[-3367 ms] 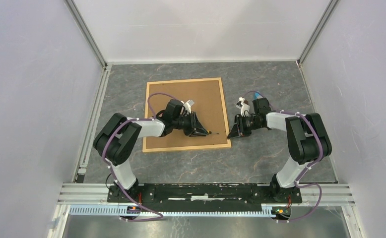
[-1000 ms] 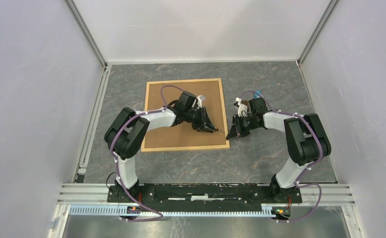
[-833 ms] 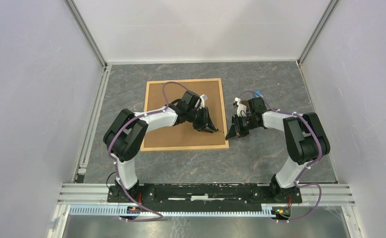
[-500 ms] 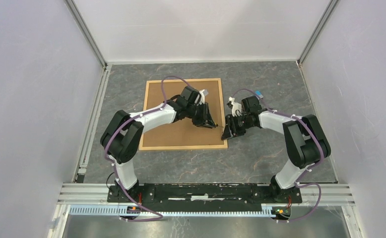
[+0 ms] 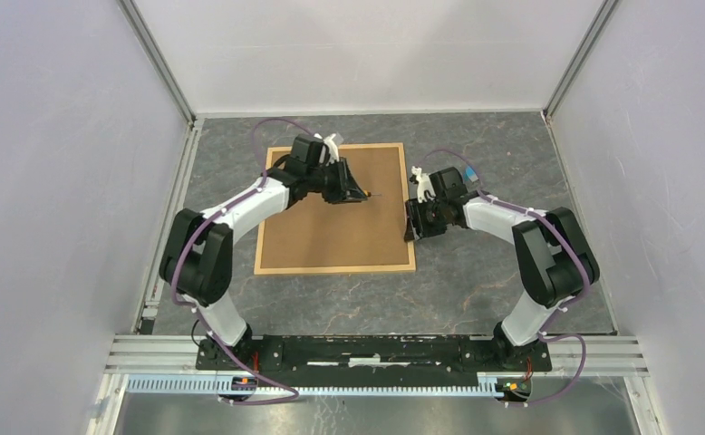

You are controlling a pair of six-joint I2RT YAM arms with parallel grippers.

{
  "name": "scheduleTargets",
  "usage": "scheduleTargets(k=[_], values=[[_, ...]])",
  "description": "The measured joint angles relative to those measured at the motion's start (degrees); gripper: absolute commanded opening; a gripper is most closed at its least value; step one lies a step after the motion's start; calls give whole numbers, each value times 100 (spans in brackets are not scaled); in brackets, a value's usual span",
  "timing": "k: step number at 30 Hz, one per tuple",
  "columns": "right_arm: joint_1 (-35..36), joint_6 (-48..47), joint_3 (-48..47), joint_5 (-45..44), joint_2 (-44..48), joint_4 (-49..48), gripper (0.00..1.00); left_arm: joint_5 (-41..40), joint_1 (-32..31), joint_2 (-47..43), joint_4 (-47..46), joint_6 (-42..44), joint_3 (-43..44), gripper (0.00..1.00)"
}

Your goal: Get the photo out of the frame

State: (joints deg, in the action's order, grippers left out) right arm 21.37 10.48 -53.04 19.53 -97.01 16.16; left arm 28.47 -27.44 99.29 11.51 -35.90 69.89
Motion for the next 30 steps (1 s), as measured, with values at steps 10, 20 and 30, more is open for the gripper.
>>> scheduleTargets(k=[10, 20, 30], values=[[326, 122, -85, -470, -57, -50, 42, -136, 262, -433, 103, 166, -457, 2], [431, 177, 2, -688, -26, -157, 43, -142, 313, -442, 188, 177, -557, 2], [566, 122, 22, -894, 22, -160, 43, -142, 332, -442, 188, 280, -560, 2]])
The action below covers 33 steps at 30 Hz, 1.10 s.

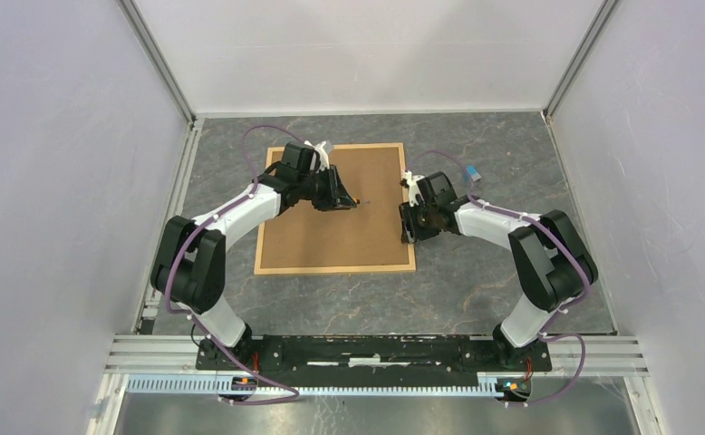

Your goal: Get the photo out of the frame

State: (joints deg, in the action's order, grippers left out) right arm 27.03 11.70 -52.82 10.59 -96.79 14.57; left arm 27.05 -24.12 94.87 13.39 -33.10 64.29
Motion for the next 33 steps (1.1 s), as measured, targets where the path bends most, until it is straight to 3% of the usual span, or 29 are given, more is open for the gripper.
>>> scheduleTargets(k=[5, 13, 23, 26, 27, 29, 33], values=[[13, 15, 70, -35, 22, -66, 34, -2, 7, 0, 0, 20, 0, 2], [-63, 13, -44, -13, 7, 164, 0, -2, 72, 0, 0, 22, -26, 2], [-400, -295, -667, 411, -385, 946, 0, 2, 94, -118, 11, 151, -210, 2], [-439, -444, -846, 352, -479, 1154, 15, 2, 94, -212, 15, 216, -275, 2], [-444, -468, -911, 332, -511, 1220, 30, 2, 96, -238, 26, 227, -293, 2], [-466, -570, -1027, 291, -566, 1314, 49, 2, 107, -275, 24, 236, -321, 2], [-466, -927, -1016, 142, -544, 1303, 54, 2, 129, -317, 24, 238, -348, 2]])
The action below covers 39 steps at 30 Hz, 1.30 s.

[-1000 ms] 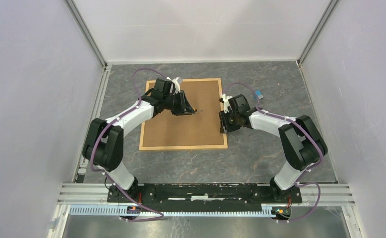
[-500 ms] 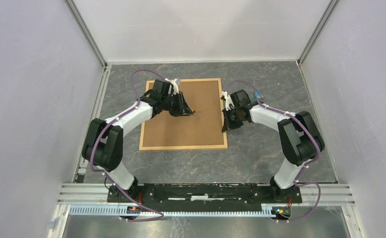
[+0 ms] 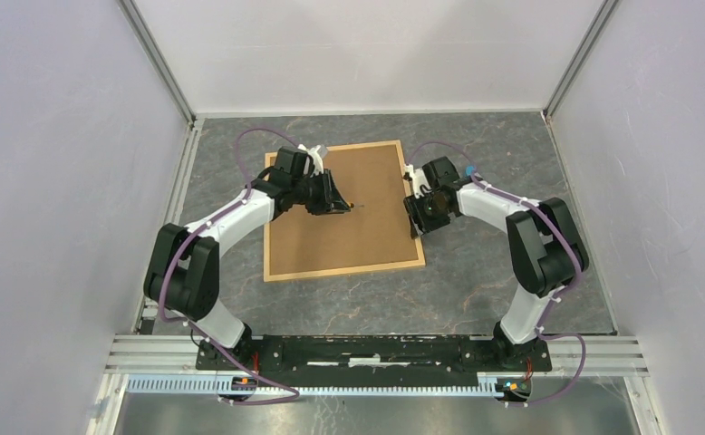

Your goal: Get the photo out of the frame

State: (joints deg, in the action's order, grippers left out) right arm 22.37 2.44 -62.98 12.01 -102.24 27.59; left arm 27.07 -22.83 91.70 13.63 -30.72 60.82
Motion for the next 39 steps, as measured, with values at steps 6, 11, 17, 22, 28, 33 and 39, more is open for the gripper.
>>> scheduleTargets(k=[6, 11, 17, 22, 28, 33, 39], values=[[72, -24, 127, -144, 103, -63, 50, 0, 26, -7, -2, 0, -4, 2], [243, 125, 348, -313, 262, -258, 50, 0, 26, -7, 0, 0, -7, 2], [315, 280, 398, -437, 306, -313, 49, 2, 26, -7, -2, 0, -31, 2], [345, 372, 398, -461, 297, -315, 22, 0, 26, -7, -7, 0, -37, 2], [236, 577, 372, -376, 286, -243, 0, 2, 63, -7, -7, 0, -37, 2], [107, 479, 254, -59, 225, -105, 33, 7, 92, -7, -52, 0, -48, 2], [66, -4, 109, 140, 297, 122, 69, 13, 96, -37, -70, 0, -149, 2]])
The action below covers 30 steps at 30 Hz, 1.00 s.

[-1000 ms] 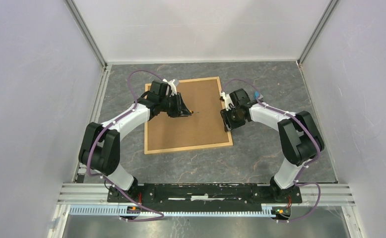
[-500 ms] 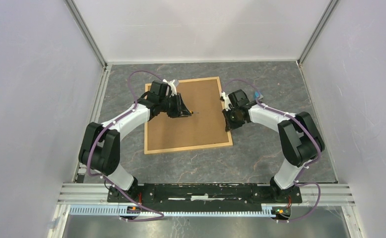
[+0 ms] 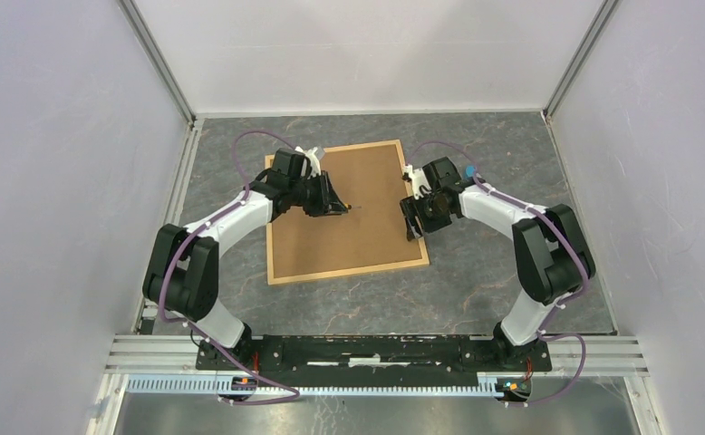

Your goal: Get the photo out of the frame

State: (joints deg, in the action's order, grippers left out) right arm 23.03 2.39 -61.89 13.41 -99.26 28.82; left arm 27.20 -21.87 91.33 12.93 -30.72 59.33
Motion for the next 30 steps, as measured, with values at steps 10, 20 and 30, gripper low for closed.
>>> scheduleTargets(k=[10, 20, 30], values=[[103, 46, 219, -57, 155, -44, 54, 15, 0, 0, 2, -2, 0, 2], [22, 254, 262, -212, -20, -83, 1, 13, 0, -52, 24, 0, -4, 2], [33, -529, 160, 33, -116, -83, 0, -11, 195, -442, 44, 50, -131, 2]])
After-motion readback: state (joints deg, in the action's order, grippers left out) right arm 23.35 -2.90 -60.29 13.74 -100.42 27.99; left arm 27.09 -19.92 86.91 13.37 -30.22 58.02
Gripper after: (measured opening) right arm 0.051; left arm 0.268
